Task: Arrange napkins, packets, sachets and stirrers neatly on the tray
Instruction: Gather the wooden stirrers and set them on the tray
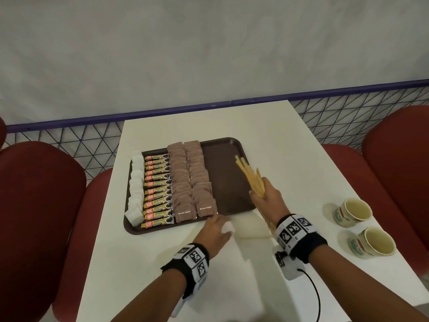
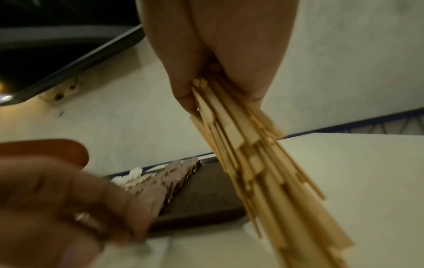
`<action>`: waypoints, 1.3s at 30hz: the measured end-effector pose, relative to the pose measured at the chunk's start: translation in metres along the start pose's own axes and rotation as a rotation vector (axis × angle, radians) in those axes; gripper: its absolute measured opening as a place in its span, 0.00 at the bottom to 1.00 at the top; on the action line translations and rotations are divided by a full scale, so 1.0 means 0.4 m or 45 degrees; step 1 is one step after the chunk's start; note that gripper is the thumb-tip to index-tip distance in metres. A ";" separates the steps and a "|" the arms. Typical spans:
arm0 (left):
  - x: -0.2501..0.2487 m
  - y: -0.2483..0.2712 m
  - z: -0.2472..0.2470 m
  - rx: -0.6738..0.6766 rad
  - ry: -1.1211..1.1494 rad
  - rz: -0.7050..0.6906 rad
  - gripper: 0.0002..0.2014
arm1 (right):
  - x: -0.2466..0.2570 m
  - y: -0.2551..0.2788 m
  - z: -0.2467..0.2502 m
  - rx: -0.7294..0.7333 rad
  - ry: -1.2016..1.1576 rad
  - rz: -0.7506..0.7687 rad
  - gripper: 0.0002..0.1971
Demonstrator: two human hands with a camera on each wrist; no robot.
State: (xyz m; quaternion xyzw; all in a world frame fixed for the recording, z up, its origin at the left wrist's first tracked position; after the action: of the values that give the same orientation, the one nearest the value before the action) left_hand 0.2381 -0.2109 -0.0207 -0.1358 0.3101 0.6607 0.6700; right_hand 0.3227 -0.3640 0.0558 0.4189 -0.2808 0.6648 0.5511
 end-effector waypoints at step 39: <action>-0.075 0.008 0.058 0.136 0.479 0.168 0.10 | -0.094 0.003 -0.134 -0.208 -1.368 -0.989 0.12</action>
State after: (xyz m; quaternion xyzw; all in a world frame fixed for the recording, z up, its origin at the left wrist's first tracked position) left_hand 0.2422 -0.2209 0.0159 -0.2006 0.4726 0.6487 0.5618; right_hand 0.3099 -0.3381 -0.0033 0.7195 -0.3945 0.0933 0.5640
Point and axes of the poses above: each hand's wrist, its own y-axis away from the middle knuckle, its own z-axis out of the back of the hand, x = y × z, the point moved 3 cm from there along -y, towards the middle knuckle, and after that the axes turned 4 degrees about -y, right-handed, at the moved point
